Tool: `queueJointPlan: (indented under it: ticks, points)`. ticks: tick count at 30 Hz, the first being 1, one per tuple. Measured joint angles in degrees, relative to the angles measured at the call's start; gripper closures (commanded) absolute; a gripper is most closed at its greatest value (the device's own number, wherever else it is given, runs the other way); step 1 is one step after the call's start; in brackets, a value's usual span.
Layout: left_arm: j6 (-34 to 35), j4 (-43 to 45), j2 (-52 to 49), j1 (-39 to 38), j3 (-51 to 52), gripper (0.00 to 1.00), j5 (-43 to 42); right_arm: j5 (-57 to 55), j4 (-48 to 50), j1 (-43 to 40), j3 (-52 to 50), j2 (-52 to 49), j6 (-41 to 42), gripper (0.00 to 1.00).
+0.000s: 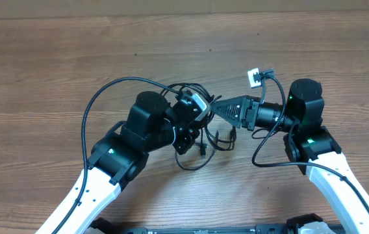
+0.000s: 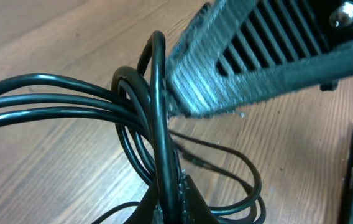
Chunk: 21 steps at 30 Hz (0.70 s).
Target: Untangle cables
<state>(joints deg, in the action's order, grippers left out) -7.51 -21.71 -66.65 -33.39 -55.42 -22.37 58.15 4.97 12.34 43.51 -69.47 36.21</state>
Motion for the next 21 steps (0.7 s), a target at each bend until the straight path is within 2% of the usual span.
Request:
queueJointPlan:
  ticks: [10,15,21]
  points:
    - [2.93,2.93,6.29,1.29,-0.02,0.96,0.76,0.13,-0.07,-0.04,0.0,0.0,-3.98,0.48]
    - [4.61,3.17,6.64,1.29,-0.04,0.96,0.11,0.37,0.09,-0.04,0.0,0.0,-4.5,0.44]
    - [6.43,3.17,6.1,1.29,-0.04,0.96,-0.17,3.67,3.5,-0.09,0.0,0.0,-4.76,0.44]
